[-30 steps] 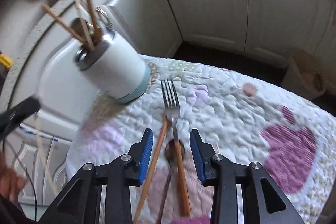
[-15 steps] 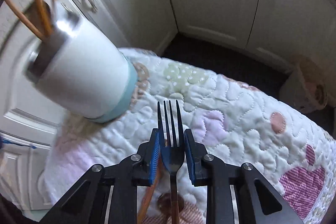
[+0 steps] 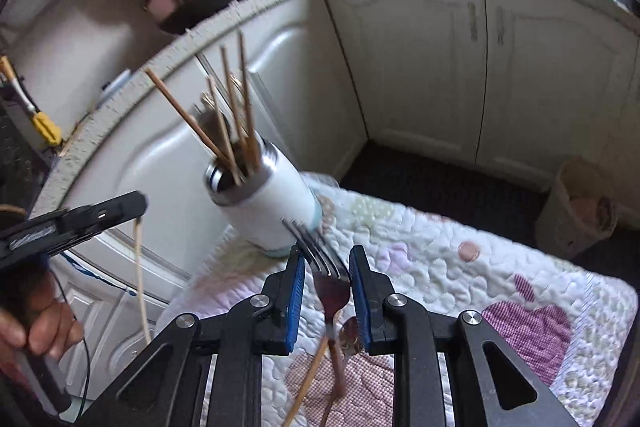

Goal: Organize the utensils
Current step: 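Lower the chopstick into the jar with left gripper while right gripper lowers the fork, then open both grippers over the jar and move back toward the quilt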

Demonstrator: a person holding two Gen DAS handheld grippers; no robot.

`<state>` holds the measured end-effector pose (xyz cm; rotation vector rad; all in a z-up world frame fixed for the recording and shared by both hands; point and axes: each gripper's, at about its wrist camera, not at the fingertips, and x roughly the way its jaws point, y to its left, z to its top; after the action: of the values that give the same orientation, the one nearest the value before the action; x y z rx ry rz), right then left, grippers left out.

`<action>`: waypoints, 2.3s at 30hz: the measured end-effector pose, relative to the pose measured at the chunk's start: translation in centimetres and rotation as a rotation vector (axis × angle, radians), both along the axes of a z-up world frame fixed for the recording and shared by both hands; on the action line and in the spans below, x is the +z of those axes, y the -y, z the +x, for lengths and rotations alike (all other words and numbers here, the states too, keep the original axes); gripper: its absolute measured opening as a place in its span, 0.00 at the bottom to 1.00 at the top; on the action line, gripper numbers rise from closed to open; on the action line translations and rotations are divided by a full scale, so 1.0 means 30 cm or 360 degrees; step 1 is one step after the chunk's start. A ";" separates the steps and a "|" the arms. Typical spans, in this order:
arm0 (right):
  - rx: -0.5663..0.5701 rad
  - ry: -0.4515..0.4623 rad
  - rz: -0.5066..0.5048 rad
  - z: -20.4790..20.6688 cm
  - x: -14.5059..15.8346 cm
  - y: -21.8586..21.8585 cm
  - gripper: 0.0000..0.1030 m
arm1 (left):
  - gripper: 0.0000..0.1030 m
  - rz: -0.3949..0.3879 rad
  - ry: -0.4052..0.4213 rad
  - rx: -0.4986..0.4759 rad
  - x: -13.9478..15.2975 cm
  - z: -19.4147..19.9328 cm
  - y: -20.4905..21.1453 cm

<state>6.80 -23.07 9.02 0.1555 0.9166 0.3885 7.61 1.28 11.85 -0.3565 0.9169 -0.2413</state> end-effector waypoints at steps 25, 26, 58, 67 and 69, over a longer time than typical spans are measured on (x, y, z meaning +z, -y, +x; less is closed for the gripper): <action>0.0168 0.0330 -0.0060 0.054 0.389 -0.137 0.04 | 0.06 0.0132 0.0432 0.0288 0.264 0.220 -0.087; 0.0162 0.0348 -0.0060 0.066 0.409 -0.141 0.04 | 0.06 0.0132 0.0455 0.0309 0.271 0.240 -0.091; 0.0152 0.0100 -0.0073 0.224 0.119 -0.234 0.33 | 0.10 0.0307 0.0571 0.0439 0.064 0.338 -0.103; 0.0056 0.0077 -0.0031 0.086 0.112 -0.156 0.41 | 0.46 0.0255 0.0532 0.0397 0.084 0.214 -0.107; 0.0035 0.0072 -0.0024 0.053 0.100 -0.146 0.41 | 0.50 0.0269 0.0509 0.0369 0.090 0.181 -0.096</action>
<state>8.38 -18.71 12.02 0.1229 0.8773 0.4040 13.03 4.16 14.55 -0.2554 0.5698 -0.0053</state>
